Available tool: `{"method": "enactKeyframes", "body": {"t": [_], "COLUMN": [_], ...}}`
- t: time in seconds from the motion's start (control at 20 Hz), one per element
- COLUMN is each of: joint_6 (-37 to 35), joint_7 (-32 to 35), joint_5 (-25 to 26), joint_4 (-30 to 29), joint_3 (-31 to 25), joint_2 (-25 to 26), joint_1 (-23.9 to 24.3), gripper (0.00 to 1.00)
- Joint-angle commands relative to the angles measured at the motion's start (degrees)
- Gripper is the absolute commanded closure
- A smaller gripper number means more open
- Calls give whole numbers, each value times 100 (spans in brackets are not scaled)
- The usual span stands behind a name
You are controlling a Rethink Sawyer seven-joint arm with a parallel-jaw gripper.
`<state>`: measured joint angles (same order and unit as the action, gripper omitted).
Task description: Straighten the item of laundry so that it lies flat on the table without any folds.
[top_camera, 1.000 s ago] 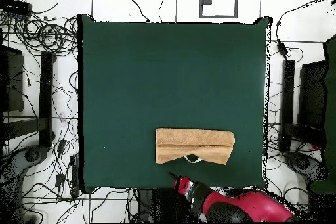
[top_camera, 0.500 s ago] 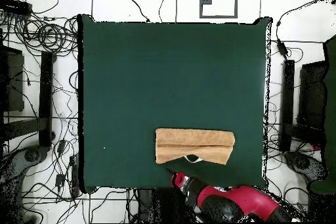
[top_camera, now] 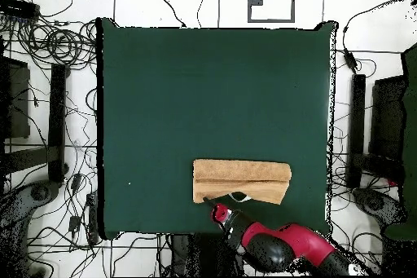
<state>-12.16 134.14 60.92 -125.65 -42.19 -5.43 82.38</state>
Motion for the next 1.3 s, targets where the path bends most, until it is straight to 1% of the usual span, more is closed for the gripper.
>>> {"method": "enactKeyframes", "body": {"t": [0.05, 0.2, 0.35, 0.4, 0.5, 0.55, 0.65, 0.7, 0.85, 0.9, 0.95, 1.0, 1.15, 1.3], "joint_6": [-419, -353, -152, 39, 359, 488, 682, 875, 1345, 1640, 1700, 1748, 1624, 1802], "joint_7": [-1633, -1484, -1091, -731, -180, -23, 88, 227, 370, 430, 386, 272, 222, 299], "joint_5": [401, 552, 776, 923, 1135, 1181, 1207, 1192, 938, 829, 761, 635, 588, 443], "joint_4": [1404, 1459, 1462, 1465, 1482, 1468, 1549, 1583, 1621, 1647, 1646, 1631, 1609, 1636], "joint_3": [-87, -27, 97, 214, 448, 544, 712, 878, 1224, 1392, 1407, 1423, 1272, 1439], "joint_2": [846, 710, 374, 83, -346, -475, -559, -625, -655, -662, -636, -587, -483, -526], "joint_1": [-7, -123, -402, -668, -1106, -1243, -1434, -1602, -1831, -1947, -1942, -1927, -1778, -1964], "gripper": [0, 0, 0, 0, 0, 0, 0, 0, 0, 0, 0, 100, 100, 100]}}
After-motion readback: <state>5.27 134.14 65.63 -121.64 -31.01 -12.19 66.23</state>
